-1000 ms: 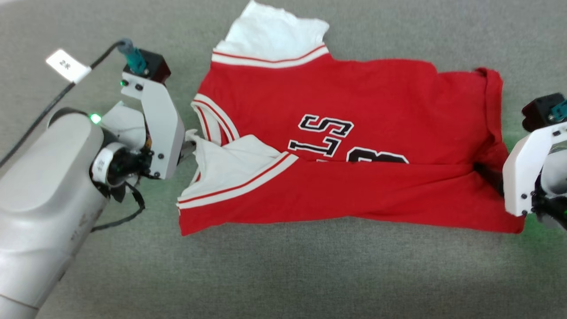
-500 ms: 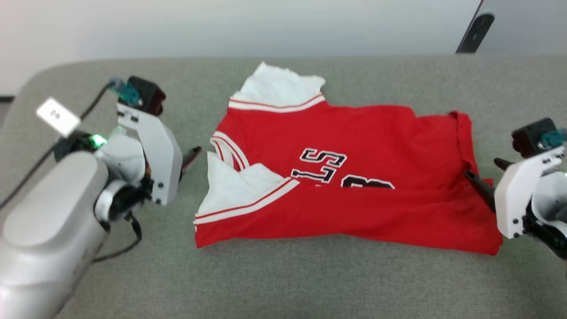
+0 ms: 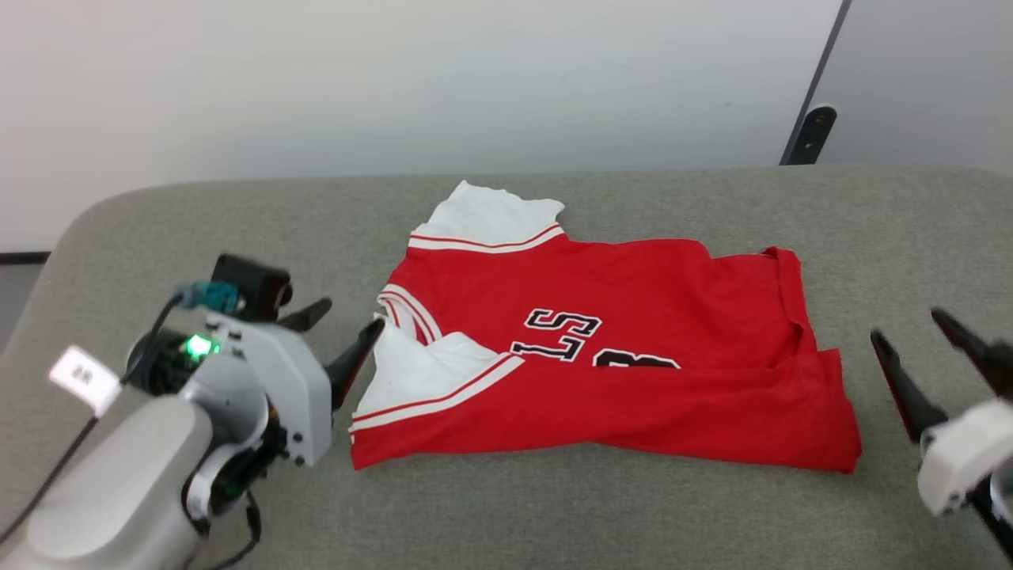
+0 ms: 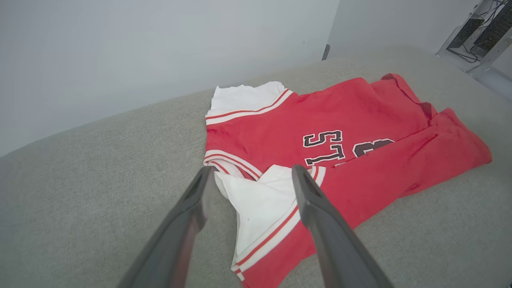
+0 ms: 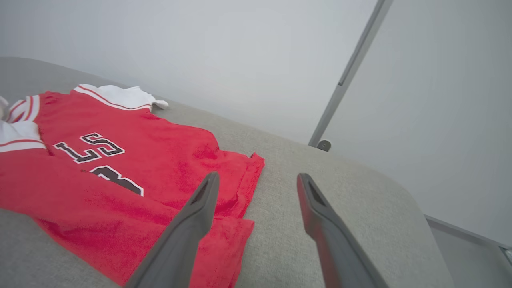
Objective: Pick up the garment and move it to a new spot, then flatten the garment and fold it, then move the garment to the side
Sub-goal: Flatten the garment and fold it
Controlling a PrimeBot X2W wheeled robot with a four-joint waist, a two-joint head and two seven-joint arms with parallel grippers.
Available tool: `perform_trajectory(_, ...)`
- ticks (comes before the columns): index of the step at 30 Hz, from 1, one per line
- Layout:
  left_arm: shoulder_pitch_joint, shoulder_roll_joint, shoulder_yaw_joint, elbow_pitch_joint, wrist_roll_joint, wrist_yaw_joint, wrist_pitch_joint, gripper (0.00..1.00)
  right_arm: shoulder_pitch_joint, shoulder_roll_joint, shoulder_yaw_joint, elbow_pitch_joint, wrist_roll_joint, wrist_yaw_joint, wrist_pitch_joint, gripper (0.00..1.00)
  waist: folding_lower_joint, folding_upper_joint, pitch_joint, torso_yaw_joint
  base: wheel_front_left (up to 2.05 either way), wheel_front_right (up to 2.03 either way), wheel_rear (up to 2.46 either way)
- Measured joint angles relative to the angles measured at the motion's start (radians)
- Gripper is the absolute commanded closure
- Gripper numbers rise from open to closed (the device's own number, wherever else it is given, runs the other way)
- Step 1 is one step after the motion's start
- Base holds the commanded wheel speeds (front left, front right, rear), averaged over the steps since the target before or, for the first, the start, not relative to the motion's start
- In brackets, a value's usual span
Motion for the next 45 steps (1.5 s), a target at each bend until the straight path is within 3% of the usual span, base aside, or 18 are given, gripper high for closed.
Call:
perform_trajectory(7,0.062,0.031,0.015,-0.042,-0.019,0.038,-0.005,0.0,0.21,0.128,-0.176,-0.137,-0.128,0.0,-0.023,0.0,0.0,0.0,0.003,-0.02,0.0,0.0,0.0)
perform_trajectory(16,0.032,0.055,0.025,0.007,-0.118,0.087,0.205,0.0,0.332,0.284,-0.262,-0.365,-0.258,0.0,0.001,0.0,0.0,0.0,0.058,-0.064,0.0,0.0,0.0)
perform_trajectory(25,-0.01,0.07,0.004,0.066,-0.196,0.144,0.441,0.0,0.351,0.351,-0.286,-0.417,-0.303,0.0,-0.012,0.0,0.0,0.0,0.126,-0.125,0.0,0.0,0.0)
perform_trajectory(31,-0.029,0.083,-0.012,0.107,-0.208,0.177,0.537,0.02,0.33,0.373,-0.29,-0.423,-0.304,0.0,-0.021,0.0,0.0,0.0,0.177,-0.158,0.0,0.0,0.0)
perform_trajectory(34,-0.044,0.082,-0.012,0.133,-0.217,0.193,0.569,0.2,0.321,0.379,-0.289,-0.425,-0.303,0.0,-0.021,0.0,0.0,0.0,0.204,-0.17,0.0,0.0,0.0)
perform_trajectory(36,-0.055,0.077,-0.014,0.149,-0.226,0.203,0.597,0.55,0.314,0.382,-0.288,-0.425,-0.302,0.0,-0.02,0.0,0.0,0.0,0.221,-0.177,0.0,0.0,0.0)
perform_trajectory(37,-0.061,0.076,-0.013,0.155,-0.23,0.205,0.602,0.67,0.309,0.383,-0.288,-0.425,-0.303,0.0,-0.02,0.0,0.0,0.0,0.229,-0.179,0.0,0.0,0.0)
perform_trajectory(38,-0.065,0.073,-0.009,0.162,-0.235,0.21,0.604,0.96,0.305,0.384,-0.288,-0.426,-0.302,0.0,-0.02,0.0,0.0,0.0,0.237,-0.182,0.0,0.0,0.0)
perform_trajectory(39,-0.068,0.069,-0.005,0.17,-0.243,0.212,0.61,1.0,0.302,0.387,-0.288,-0.426,-0.301,0.0,-0.018,0.0,0.0,0.0,0.245,-0.183,0.0,0.0,0.0)
perform_trajectory(45,-0.093,0.054,0.004,0.188,-0.257,0.221,0.622,1.0,0.281,0.382,-0.286,-0.427,-0.297,0.0,0.017,0.0,0.0,0.0,0.27,-0.18,0.0,0.0,0.0)
